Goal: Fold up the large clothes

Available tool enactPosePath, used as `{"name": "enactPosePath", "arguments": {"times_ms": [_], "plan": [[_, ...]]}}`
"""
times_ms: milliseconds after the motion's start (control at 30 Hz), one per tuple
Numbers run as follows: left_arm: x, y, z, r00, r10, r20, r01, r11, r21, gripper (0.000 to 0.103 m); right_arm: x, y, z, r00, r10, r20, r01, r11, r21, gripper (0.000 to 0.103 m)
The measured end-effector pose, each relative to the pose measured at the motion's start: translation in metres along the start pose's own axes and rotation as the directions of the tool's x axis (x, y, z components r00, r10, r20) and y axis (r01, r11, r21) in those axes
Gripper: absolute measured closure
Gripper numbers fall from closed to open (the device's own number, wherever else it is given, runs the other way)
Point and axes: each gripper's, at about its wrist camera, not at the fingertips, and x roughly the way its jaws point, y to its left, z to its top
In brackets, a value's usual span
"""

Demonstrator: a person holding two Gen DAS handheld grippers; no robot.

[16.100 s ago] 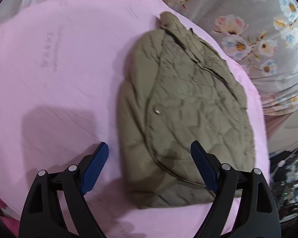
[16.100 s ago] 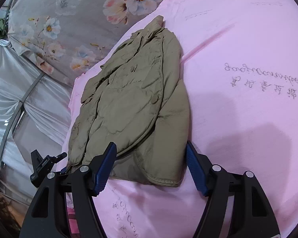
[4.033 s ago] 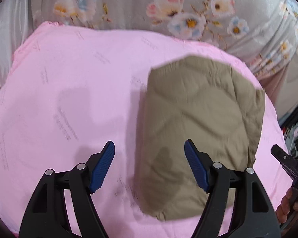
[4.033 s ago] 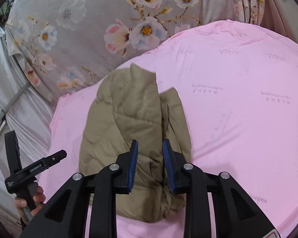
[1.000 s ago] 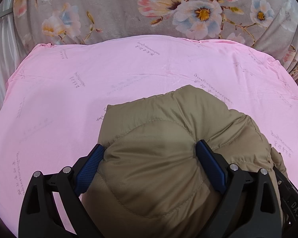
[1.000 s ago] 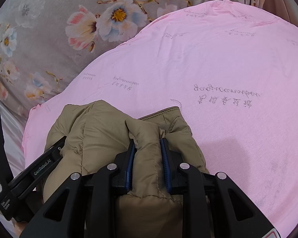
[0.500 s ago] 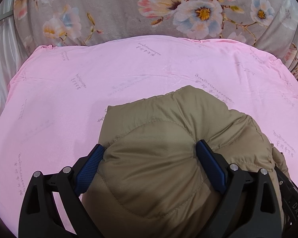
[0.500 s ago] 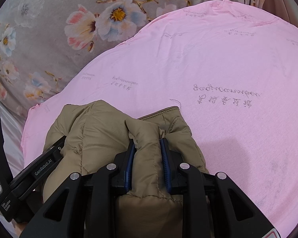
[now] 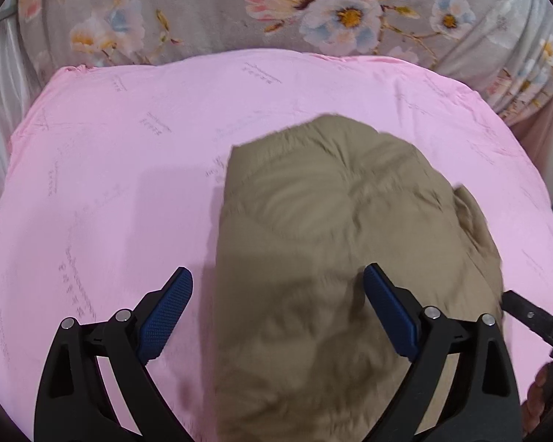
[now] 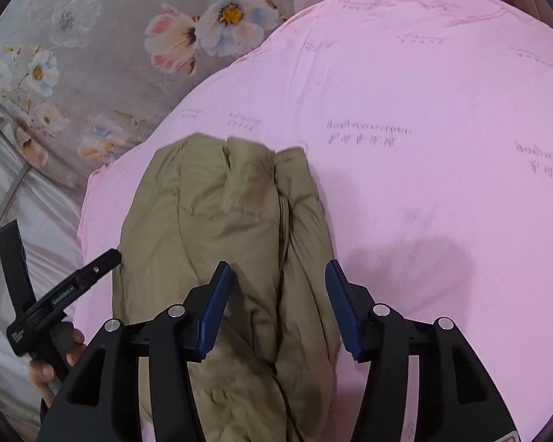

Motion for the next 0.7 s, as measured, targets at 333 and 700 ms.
{"name": "enactPosePath", "arguments": {"times_ms": [333,700], "plan": [[0.0,0.017,-0.055,0.97,-0.208,-0.125,0.209,0.978,-0.006,0.009,0.019,-0.002,-0.041,0.988,0.086,-0.128,-0.086,0.996,0.004,0.035],[0.026,0.036,-0.067,0.927,-0.365,-0.089,0.35,0.926,-0.143,0.005,0.037,-0.009,-0.035,0.975,0.204,-0.092,-0.197,0.977,0.08,0.028]]}}
